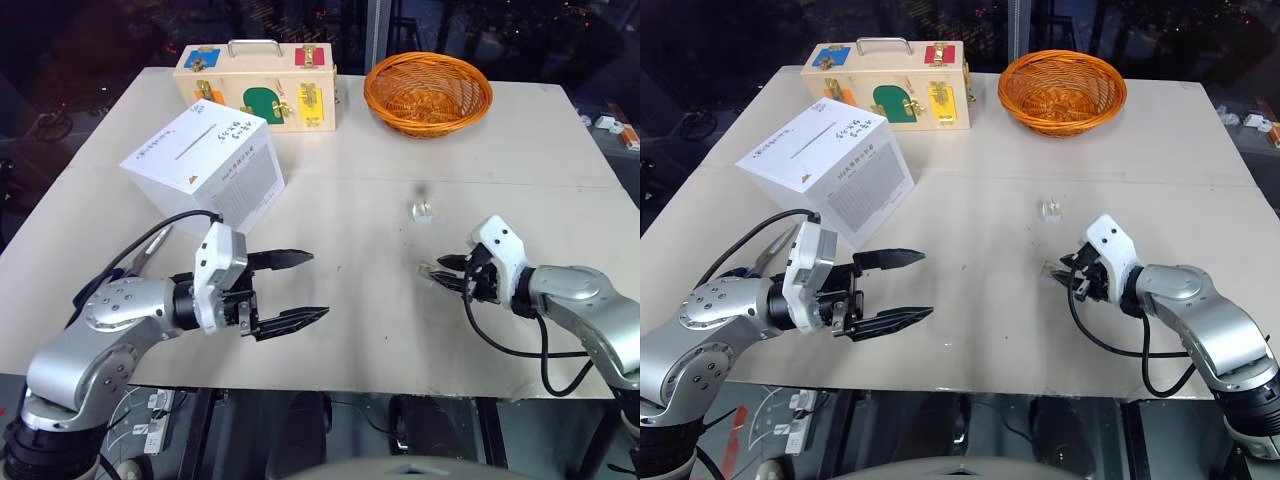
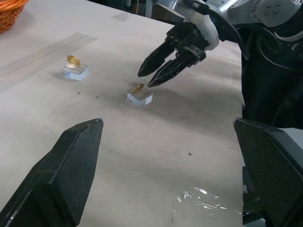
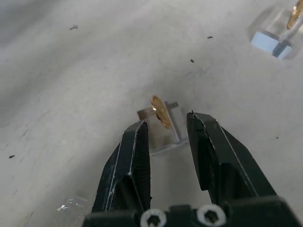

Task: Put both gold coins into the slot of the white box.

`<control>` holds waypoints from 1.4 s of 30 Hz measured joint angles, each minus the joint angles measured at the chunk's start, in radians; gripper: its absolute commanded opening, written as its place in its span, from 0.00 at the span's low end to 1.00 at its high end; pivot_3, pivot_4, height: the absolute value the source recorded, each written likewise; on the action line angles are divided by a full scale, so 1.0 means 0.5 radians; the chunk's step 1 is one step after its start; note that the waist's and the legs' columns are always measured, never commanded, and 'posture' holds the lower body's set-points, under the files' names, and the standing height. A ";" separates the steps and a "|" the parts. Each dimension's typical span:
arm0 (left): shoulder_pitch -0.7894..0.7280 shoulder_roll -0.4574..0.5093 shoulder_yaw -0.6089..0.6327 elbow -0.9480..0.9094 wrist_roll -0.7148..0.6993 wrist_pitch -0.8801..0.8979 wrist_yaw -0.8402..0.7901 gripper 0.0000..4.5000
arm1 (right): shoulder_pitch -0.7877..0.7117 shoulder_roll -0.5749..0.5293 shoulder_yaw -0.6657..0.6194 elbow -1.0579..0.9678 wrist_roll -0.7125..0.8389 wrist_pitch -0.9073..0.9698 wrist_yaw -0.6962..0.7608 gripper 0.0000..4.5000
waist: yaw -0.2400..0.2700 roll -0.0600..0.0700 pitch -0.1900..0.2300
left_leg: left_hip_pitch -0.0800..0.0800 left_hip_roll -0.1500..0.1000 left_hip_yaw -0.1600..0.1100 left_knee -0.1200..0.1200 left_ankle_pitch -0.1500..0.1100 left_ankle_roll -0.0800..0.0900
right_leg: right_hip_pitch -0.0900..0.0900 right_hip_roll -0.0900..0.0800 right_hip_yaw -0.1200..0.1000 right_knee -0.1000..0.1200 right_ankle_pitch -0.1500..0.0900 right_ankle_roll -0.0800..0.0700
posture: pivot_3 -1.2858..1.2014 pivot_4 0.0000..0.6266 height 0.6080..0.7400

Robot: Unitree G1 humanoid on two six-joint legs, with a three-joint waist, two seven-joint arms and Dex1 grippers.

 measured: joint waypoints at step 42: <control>-0.615 -0.094 -0.038 0.230 -0.940 0.671 0.565 0.70 | -0.238 0.217 -0.406 -0.180 0.686 0.208 0.041 0.00 | -0.002 0.000 0.000 | 0.002 -0.001 -0.003 0.001 0.000 0.000 | -0.001 0.000 0.000 0.010 0.000 0.000 | 0.52 0.24 0.90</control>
